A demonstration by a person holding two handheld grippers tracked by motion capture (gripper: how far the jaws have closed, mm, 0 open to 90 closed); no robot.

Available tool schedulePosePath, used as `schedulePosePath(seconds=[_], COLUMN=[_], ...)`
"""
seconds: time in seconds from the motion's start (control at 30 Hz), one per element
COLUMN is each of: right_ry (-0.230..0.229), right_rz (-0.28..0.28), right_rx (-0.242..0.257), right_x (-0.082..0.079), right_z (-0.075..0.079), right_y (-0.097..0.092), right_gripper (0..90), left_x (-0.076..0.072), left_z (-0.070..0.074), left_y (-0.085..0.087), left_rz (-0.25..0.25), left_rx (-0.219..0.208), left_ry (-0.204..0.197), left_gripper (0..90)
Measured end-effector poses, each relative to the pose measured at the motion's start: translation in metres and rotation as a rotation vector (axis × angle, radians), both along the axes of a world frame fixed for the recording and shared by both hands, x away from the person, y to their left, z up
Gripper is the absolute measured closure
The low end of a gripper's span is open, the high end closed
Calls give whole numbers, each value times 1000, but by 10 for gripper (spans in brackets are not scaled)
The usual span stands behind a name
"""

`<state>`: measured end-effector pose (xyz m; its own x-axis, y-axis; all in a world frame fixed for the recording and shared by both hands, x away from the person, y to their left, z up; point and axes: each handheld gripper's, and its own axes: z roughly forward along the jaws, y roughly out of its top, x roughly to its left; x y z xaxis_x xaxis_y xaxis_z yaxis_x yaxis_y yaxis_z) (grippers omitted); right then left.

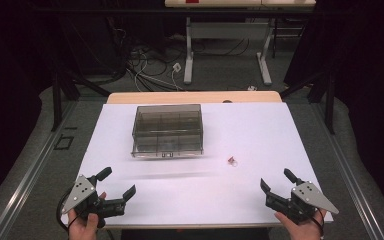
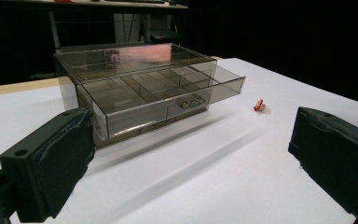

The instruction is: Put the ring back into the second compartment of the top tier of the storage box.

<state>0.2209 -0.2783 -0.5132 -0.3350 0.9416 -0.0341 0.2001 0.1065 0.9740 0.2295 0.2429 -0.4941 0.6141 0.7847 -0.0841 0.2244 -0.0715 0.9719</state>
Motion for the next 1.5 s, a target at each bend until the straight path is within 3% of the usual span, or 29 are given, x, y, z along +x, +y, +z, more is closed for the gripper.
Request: schedulePosePath(seconds=[0.3, 0.47, 0.57, 0.77, 0.93, 1.2, 1.5], right_ry=[6, 48, 106, 130, 118, 76, 105], right_rz=[17, 45, 75, 102, 131, 164, 165], right_rx=[1, 1, 12, 2, 15, -10, -32], right_x=[7, 16, 21, 25, 30, 43, 56], right_z=[-1, -2, -3, -3, -4, -2, -5], right_y=[6, 9, 13, 18, 21, 27, 34], right_gripper=[226, 291, 330, 336, 332, 304, 309], left_x=[-6, -10, -13, -16, -16, -16, -16], left_z=[-1, -2, -1, -1, -2, -3, -3], left_y=[3, 5, 7, 9, 8, 9, 8], left_rz=[5, 13, 18, 29, 37, 43, 40], left_rx=[5, 0, 6, 4, 8, 10, 12], left_ry=[5, 11, 9, 9, 11, 15, 15], left_gripper=[8, 9, 9, 9, 9, 9, 9])
